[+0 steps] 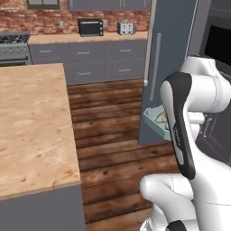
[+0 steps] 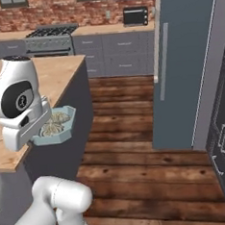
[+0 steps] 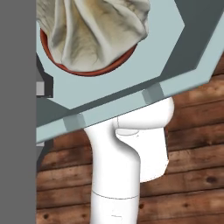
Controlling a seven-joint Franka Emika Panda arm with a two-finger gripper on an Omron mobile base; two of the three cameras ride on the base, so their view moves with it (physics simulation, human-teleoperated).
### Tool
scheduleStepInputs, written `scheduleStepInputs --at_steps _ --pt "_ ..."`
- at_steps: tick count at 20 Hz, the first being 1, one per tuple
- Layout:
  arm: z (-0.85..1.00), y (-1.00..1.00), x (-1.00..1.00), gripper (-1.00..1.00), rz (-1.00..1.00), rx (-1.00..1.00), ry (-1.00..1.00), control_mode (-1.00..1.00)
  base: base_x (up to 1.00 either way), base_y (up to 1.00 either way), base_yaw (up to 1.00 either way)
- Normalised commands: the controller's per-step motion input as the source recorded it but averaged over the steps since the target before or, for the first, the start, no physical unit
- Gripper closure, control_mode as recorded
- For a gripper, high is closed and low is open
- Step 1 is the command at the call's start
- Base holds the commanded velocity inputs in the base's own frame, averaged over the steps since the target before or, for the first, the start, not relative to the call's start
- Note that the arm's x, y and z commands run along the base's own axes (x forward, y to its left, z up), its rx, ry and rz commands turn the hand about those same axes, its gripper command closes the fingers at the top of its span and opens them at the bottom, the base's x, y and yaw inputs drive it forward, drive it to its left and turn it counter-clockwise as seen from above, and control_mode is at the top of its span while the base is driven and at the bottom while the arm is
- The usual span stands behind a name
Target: Place two dumplings into each of the tupperware containers and then place the containers in the fridge.
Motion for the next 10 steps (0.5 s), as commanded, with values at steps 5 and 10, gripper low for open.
scheduleStepInputs --at_steps 5,10 --pt "0.00 0.00 0.00 1.00 0.00 0.00 0.00 1.00 1.00 -0.05 0.00" --pt "0.00 0.00 0.00 1.00 0.00 0.00 0.00 1.00 1.00 -0.24 0.00"
